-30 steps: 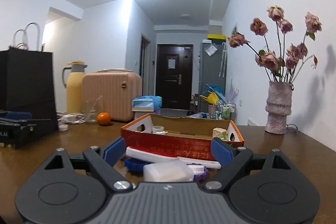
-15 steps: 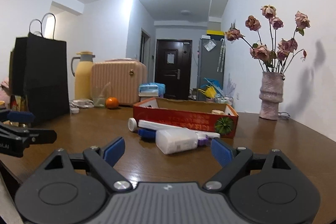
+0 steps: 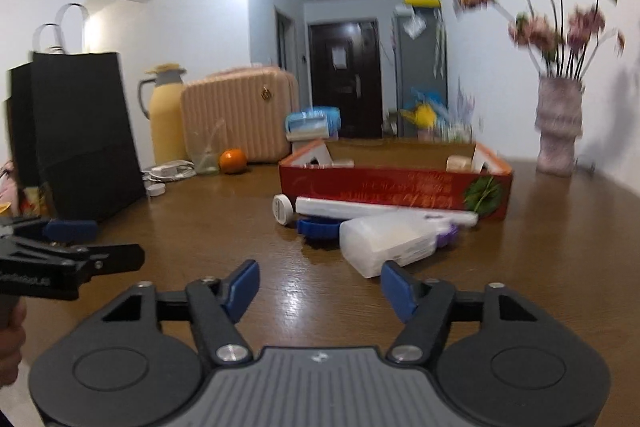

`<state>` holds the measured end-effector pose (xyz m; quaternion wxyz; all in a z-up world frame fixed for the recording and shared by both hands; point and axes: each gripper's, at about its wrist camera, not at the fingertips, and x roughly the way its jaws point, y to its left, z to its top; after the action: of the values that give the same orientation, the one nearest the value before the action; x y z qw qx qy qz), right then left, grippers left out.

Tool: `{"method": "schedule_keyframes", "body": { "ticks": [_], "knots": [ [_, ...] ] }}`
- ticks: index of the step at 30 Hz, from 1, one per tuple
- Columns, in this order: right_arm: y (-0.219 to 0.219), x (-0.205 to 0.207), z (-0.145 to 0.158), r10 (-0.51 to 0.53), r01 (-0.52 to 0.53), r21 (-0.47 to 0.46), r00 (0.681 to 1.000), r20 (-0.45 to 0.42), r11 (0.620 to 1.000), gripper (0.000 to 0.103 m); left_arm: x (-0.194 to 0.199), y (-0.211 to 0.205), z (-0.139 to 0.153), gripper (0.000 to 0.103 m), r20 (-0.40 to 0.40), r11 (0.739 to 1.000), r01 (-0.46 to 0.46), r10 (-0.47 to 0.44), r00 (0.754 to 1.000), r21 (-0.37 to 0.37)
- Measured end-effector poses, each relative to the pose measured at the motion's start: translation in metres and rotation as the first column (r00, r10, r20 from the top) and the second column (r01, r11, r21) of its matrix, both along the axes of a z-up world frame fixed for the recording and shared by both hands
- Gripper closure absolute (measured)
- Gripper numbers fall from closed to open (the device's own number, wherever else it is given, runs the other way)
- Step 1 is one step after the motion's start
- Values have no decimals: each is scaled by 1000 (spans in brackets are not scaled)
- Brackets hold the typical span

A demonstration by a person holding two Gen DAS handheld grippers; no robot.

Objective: Organize rigid objects
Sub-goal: 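Move both open tools toward the items lying beside the box, then grasp the small white disc with the left tool while the right tool grasps the blue cap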

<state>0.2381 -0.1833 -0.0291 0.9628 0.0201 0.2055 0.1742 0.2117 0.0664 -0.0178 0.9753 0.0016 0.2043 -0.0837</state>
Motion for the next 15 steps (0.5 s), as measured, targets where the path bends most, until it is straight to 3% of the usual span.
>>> {"method": "schedule_keyframes", "body": {
  "ticks": [3, 5, 8, 11, 15],
  "knots": [
    [18, 31, 1, -3, 5, 43, 998, -57, 999, 39, 30, 9, 4, 10, 15, 996, 73, -74, 997, 52],
    [33, 52, 0, -26, 30, 44, 996, -87, 999, 39, 53, 15, 3, 10, 0, 985, 159, -159, 987, 65],
    [53, 79, -4, -70, 75, 38, 990, -126, 996, 39, 92, 21, -1, 10, -37, 973, 216, -213, 976, 80],
    [70, 108, -13, -118, 125, 30, 980, -160, 992, 39, 133, 24, -4, 18, -60, 976, 208, -204, 977, 72],
    [85, 138, -25, -189, 186, -31, 969, -158, 982, 43, 179, 22, -15, 26, -101, 973, 231, -230, 968, 5]
  ]
}}
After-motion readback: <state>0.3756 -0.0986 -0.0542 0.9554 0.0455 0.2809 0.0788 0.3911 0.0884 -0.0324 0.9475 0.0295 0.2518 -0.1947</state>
